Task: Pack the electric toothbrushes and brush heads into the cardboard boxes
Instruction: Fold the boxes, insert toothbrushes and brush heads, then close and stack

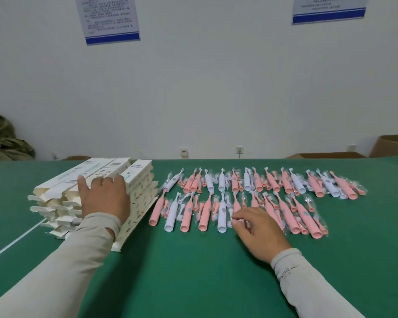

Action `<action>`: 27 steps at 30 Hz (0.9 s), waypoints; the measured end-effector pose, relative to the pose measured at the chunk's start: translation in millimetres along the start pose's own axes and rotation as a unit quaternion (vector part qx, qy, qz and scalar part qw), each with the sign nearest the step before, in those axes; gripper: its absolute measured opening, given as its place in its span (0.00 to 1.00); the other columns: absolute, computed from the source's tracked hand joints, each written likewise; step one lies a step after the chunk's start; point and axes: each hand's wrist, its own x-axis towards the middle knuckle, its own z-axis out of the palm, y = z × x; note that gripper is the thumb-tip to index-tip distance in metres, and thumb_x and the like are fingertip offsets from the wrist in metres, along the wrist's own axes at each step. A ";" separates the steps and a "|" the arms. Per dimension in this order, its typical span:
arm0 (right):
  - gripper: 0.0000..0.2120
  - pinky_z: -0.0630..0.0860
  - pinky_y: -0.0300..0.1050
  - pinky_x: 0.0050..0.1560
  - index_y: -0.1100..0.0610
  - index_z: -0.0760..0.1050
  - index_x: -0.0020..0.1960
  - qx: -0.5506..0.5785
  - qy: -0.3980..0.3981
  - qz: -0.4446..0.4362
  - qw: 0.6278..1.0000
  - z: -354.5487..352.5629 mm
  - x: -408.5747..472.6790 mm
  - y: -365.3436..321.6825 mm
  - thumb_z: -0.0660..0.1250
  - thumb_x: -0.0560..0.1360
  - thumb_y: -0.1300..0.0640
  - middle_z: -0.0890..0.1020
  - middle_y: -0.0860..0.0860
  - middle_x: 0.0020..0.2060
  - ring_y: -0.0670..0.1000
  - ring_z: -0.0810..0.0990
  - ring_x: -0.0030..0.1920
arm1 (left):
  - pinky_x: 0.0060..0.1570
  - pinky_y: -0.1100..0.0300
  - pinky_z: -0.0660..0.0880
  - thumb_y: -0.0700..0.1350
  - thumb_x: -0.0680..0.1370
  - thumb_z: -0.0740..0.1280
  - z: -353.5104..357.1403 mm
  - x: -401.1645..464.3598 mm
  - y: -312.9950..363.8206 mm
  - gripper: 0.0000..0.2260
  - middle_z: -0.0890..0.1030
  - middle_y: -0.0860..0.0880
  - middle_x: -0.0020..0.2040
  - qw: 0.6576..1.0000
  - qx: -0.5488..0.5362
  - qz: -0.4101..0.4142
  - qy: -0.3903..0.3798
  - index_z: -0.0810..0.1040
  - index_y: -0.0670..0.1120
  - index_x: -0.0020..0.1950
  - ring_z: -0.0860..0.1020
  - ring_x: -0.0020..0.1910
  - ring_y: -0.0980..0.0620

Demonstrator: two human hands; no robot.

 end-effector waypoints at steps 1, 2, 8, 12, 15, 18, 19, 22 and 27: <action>0.07 0.69 0.40 0.55 0.46 0.81 0.53 0.001 0.002 -0.003 1.000 0.4 -0.7 1.3 0.64 0.80 0.49 0.79 0.38 0.47 0.42 0.73 0.52 | 0.74 0.39 0.49 0.48 0.77 0.54 -1.7 -0.3 1.4 0.19 0.80 0.50 0.62 1.000 -0.009 -0.003 0.007 0.71 0.51 0.67 0.75 0.63 0.46; 0.07 0.70 0.41 0.55 0.46 0.81 0.52 0.001 0.004 -0.003 1.000 0.5 -1.1 1.8 0.64 0.80 0.49 0.79 0.38 0.47 0.43 0.73 0.52 | 0.74 0.39 0.48 0.48 0.77 0.54 -1.7 -0.1 3.1 0.19 0.80 0.49 0.61 1.000 -0.012 0.000 0.008 0.70 0.51 0.67 0.76 0.62 0.46; 0.05 0.74 0.46 0.56 0.53 0.83 0.52 0.000 0.089 -0.010 0.996 -2.2 -4.6 3.0 0.69 0.78 0.56 0.82 0.44 0.47 0.49 0.77 0.52 | 0.73 0.41 0.56 0.47 0.80 0.56 -12.0 -3.0 5.9 0.11 0.83 0.50 0.43 0.994 -0.041 0.032 0.094 0.77 0.48 0.54 0.81 0.40 0.46; 0.05 0.71 0.30 0.51 0.45 0.81 0.53 0.084 0.114 0.028 0.990 -10.9 -1.7 -2.5 0.68 0.78 0.52 0.80 0.34 0.45 0.38 0.77 0.50 | 0.29 0.63 0.67 0.57 0.79 0.62 -28.6 -24.5 27.7 0.13 0.73 0.59 0.33 0.939 -0.293 0.120 0.137 0.77 0.51 0.56 0.71 0.26 0.57; 0.06 0.79 0.34 0.44 0.41 0.80 0.51 0.262 0.101 0.109 0.954 -24.0 7.2 -3.4 0.69 0.78 0.51 0.83 0.38 0.43 0.41 0.82 0.44 | 0.32 0.70 0.68 0.55 0.80 0.65 -33.4 -52.4 68.4 0.06 0.79 0.63 0.39 0.840 -0.505 0.197 0.027 0.79 0.59 0.55 0.76 0.35 0.64; 0.08 0.77 0.35 0.34 0.43 0.79 0.56 0.349 0.103 0.157 0.918 -37.4 9.0 8.9 0.68 0.79 0.53 0.85 0.47 0.42 0.42 0.81 0.35 | 0.43 0.66 0.75 0.52 0.81 0.65 -25.1 -67.1 103.5 0.07 0.84 0.61 0.46 0.736 -0.633 0.208 -0.124 0.83 0.57 0.51 0.82 0.43 0.60; 0.08 0.76 0.35 0.33 0.44 0.79 0.58 0.365 0.107 0.168 0.910 -39.6 7.4 14.6 0.68 0.80 0.53 0.85 0.49 0.42 0.43 0.81 0.35 | 0.44 0.60 0.77 0.52 0.82 0.64 -21.4 -69.5 112.6 0.09 0.85 0.56 0.46 0.708 -0.652 0.211 -0.171 0.84 0.53 0.51 0.83 0.43 0.56; 0.08 0.70 0.37 0.27 0.43 0.82 0.56 0.463 0.113 0.176 0.861 -38.5 1.1 27.1 0.67 0.78 0.46 0.86 0.52 0.41 0.48 0.77 0.32 | 0.40 0.52 0.80 0.50 0.82 0.64 -15.9 -74.1 133.1 0.11 0.87 0.46 0.45 0.618 -0.705 0.191 -0.290 0.85 0.49 0.51 0.85 0.41 0.44; 0.21 0.71 0.37 0.26 0.50 0.83 0.55 0.578 0.093 0.175 0.792 -39.2 2.6 32.1 0.74 0.69 0.38 0.85 0.59 0.45 0.48 0.79 0.34 | 0.45 0.56 0.79 0.56 0.79 0.66 -4.5 -77.7 163.0 0.11 0.86 0.52 0.49 0.620 -0.702 0.218 -0.274 0.83 0.53 0.53 0.84 0.47 0.49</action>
